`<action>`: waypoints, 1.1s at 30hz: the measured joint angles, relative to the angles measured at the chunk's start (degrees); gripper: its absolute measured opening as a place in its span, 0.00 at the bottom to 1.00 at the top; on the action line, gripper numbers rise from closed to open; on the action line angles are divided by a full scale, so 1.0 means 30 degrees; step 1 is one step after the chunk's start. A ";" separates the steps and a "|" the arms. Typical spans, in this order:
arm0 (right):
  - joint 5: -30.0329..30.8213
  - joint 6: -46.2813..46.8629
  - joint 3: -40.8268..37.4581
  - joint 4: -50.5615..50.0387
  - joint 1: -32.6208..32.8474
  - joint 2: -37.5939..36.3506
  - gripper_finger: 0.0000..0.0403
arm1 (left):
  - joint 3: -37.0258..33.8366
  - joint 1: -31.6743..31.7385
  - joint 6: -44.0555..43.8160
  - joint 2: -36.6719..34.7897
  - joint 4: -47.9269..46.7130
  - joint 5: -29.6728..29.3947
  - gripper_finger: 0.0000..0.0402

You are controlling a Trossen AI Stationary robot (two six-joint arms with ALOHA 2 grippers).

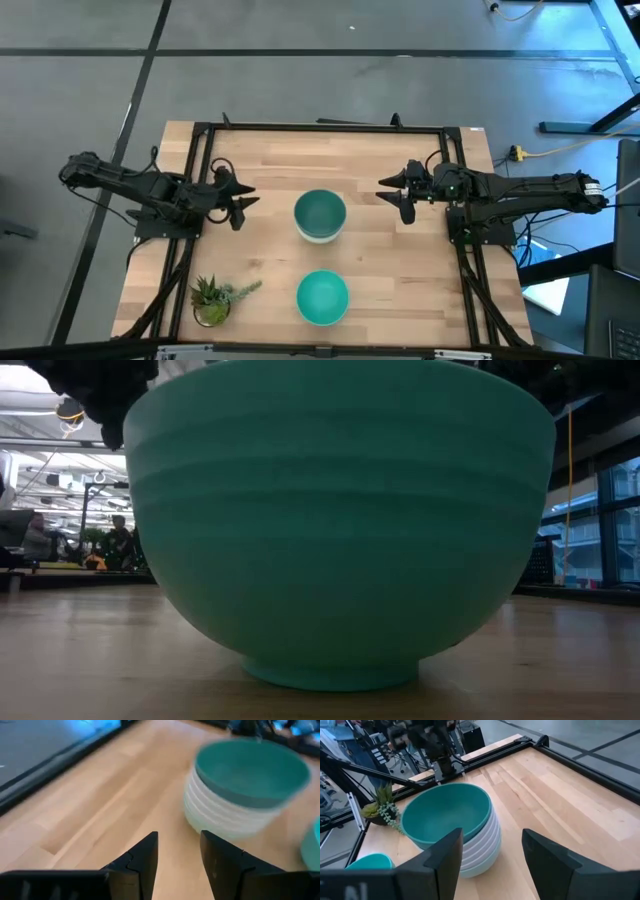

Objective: Nest bowls inside each other
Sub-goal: Stack the light blue bowl on the blue bowl

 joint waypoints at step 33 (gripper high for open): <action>-0.0852 0.2729 0.5095 -0.4361 0.7408 0.6764 0.50 | -0.0023 0.0000 0.2102 0.1267 0.0560 0.3107 0.35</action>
